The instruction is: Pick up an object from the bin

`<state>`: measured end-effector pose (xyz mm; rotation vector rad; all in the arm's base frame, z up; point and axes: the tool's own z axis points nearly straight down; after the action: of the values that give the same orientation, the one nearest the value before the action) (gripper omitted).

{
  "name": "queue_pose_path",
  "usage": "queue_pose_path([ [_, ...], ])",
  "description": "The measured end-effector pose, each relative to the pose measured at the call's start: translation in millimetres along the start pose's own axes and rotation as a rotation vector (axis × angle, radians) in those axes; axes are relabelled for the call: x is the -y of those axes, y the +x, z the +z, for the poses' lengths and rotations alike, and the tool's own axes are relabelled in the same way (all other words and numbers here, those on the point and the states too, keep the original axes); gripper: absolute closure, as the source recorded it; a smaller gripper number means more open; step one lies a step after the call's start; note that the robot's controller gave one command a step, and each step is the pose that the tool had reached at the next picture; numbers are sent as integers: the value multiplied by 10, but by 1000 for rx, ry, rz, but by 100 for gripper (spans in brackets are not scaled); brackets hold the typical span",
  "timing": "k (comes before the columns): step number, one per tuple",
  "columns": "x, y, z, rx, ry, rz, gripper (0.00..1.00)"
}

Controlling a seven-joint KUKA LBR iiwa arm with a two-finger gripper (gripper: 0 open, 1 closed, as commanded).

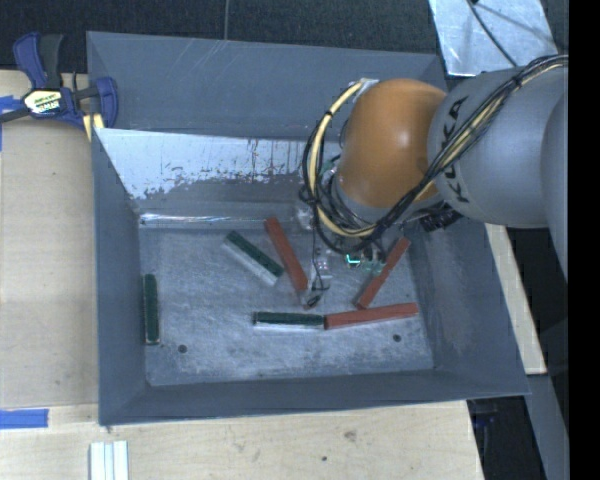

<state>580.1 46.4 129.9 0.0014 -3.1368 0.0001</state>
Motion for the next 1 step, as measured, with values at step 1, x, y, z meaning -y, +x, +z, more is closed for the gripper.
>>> queue_pose_path([
  [1,-392,961,626,3,-1,22,0],
])
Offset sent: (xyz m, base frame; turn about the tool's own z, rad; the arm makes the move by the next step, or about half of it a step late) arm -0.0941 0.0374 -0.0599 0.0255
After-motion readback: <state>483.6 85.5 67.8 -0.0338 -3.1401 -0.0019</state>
